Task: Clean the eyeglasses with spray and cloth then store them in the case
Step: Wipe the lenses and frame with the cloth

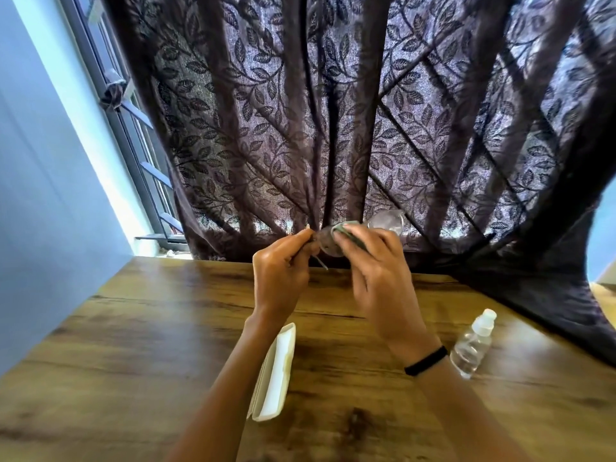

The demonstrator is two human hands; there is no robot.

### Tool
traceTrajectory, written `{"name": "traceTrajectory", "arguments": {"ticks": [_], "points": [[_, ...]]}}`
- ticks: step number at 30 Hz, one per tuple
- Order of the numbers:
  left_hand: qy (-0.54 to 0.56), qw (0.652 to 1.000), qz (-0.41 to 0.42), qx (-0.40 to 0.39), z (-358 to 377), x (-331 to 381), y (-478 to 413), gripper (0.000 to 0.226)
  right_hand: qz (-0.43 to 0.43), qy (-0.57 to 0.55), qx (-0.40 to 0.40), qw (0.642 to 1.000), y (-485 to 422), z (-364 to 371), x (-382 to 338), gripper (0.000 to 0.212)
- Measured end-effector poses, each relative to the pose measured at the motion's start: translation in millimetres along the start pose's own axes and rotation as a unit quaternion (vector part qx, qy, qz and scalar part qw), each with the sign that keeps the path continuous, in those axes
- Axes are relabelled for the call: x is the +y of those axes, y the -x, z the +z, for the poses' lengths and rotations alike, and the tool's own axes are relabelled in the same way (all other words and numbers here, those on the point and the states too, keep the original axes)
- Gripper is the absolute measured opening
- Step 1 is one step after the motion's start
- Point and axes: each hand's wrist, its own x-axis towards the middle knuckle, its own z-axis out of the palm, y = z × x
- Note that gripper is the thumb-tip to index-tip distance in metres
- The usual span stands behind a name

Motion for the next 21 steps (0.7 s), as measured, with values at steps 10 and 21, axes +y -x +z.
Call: {"name": "traceTrajectory", "arguments": {"ticks": [10, 21], "points": [[-0.013, 1.000, -0.008, 0.015, 4.1, 5.3, -0.3, 0.019, -0.043, -0.023, -0.031, 0.998, -3.9, 1.0, -16.8, 0.035], [0.016, 1.000, 0.013, 0.003, 0.0, 6.4, 0.6, 0.019, 0.036, -0.042, 0.052, 0.997, -7.9, -6.6, 9.7, 0.033]]}}
